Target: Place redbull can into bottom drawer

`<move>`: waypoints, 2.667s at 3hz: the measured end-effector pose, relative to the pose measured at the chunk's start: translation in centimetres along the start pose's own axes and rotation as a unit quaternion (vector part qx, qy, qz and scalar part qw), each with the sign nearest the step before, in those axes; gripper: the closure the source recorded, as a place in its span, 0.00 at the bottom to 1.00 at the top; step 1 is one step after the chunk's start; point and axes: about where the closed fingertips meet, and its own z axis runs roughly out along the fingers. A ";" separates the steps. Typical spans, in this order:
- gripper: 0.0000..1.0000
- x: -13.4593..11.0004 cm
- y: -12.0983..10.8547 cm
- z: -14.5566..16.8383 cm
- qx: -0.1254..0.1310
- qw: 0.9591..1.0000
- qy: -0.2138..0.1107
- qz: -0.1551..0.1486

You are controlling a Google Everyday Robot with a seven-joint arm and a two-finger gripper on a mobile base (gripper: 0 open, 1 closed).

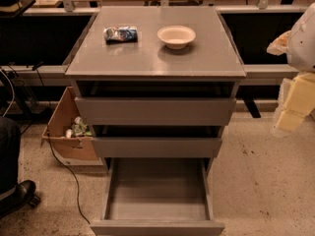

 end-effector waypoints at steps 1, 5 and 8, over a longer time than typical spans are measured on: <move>0.00 0.0 0.0 0.0 0.000 1.000 0.000 0.000; 0.00 -11.8 -13.6 4.9 0.069 0.989 -0.116 -0.062; 0.00 -21.2 -22.3 10.2 0.074 0.986 -0.146 -0.027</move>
Offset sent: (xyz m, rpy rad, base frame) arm 0.0289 0.0010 -0.0061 0.0895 -0.0544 0.0213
